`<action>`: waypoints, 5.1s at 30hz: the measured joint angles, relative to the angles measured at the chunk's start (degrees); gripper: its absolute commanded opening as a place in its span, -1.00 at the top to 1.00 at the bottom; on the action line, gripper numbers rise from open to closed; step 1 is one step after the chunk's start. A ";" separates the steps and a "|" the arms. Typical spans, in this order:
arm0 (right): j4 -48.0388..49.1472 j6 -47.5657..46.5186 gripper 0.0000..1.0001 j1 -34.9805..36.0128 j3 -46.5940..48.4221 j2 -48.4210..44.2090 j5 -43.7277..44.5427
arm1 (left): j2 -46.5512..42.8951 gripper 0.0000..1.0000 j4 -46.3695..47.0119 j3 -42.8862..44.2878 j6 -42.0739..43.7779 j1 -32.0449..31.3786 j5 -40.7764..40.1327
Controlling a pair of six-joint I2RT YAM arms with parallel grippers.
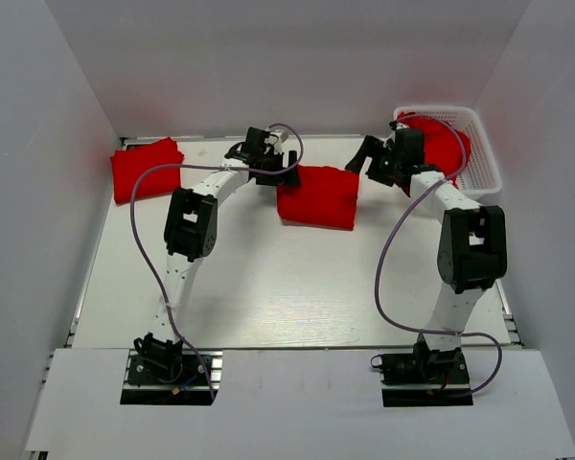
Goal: Fold and stack the t-shirts
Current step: Put the neatly folded tshirt into the corner of the board with the left arm
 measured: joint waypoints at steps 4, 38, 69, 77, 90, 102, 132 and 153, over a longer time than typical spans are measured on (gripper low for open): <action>-1.09 -1.18 -0.81 0.00 -3.39 -1.84 1.05 | -1.07 -0.68 1.88 -2.69 0.35 -0.13 0.74; -11.63 -6.16 -0.81 -0.13 -30.58 -40.87 22.93 | -6.56 1.00 -11.06 8.96 13.62 5.29 8.98; -19.04 -7.32 -0.81 -0.20 -23.47 -44.13 36.35 | -12.31 1.00 -24.44 14.43 30.91 28.04 -7.08; -19.04 -7.41 -0.81 -0.20 -22.71 -44.11 36.39 | -13.81 1.00 -22.03 14.45 31.95 32.20 -4.28; -18.93 -7.43 -0.81 -0.20 -22.67 -44.26 36.41 | -14.05 1.00 -19.34 15.26 32.02 37.62 4.11; -19.02 -7.39 -0.81 0.11 -22.10 -44.24 36.94 | -14.03 1.00 -16.37 14.51 31.69 41.29 7.87; -20.02 -9.60 -0.81 0.13 -19.19 -41.57 26.53 | -14.95 -1.00 -11.02 7.91 20.46 36.24 -5.84; -11.04 -9.97 -0.81 7.02 -35.98 -34.91 1.14 | -52.96 -1.00 -0.81 -55.84 -3.76 -8.83 -17.31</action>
